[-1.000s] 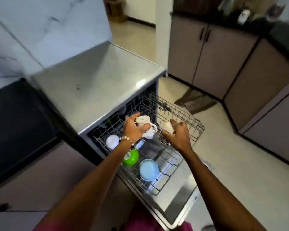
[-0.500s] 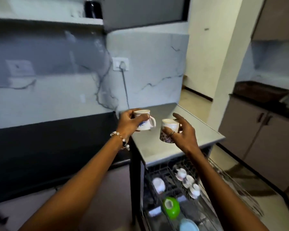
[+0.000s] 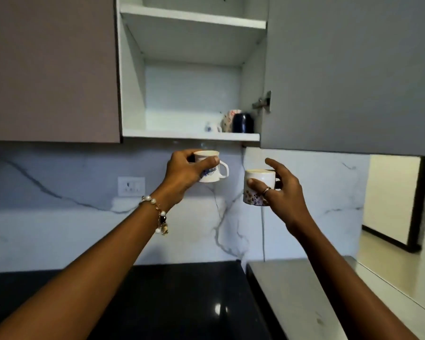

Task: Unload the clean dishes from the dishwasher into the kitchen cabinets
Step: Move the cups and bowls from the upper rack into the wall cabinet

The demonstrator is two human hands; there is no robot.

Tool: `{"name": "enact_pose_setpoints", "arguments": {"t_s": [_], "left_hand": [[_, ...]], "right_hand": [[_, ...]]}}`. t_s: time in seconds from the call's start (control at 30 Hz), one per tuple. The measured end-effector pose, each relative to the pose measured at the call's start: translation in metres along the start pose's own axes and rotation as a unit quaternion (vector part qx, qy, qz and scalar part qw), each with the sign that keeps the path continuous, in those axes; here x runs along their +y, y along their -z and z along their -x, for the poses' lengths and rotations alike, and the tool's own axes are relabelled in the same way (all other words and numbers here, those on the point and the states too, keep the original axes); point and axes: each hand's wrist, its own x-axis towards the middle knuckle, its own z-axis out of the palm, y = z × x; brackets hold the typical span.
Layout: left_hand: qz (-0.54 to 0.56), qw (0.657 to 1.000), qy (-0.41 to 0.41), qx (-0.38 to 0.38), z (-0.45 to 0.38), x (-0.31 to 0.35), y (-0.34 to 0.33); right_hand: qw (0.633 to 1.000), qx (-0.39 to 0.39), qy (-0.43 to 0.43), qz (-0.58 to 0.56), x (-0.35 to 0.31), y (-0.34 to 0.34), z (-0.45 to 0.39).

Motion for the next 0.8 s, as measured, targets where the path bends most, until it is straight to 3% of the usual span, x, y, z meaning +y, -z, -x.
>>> {"name": "enact_pose_setpoints", "arguments": {"t_s": [0.17, 0.4, 0.6, 0.8], "left_hand": [[-0.013, 0.999, -0.027, 0.041, -0.078, 0.015, 0.028], [-0.082, 0.985, -0.044, 0.147, -0.187, 0.017, 0.035], [-0.180, 0.973, -0.015, 0.146, -0.258, 0.007, 0.024], [-0.241, 0.963, 0.068, 0.098, -0.321, -0.005, 0.016]], "right_hand": [[0.999, -0.002, 0.017, -0.049, -0.018, -0.042, -0.078], [0.998, -0.007, 0.059, -0.035, -0.032, -0.077, -0.199], [0.998, -0.052, 0.002, -0.021, -0.031, -0.107, -0.288], [0.978, -0.146, -0.030, 0.146, -0.015, -0.151, -0.357]]}}
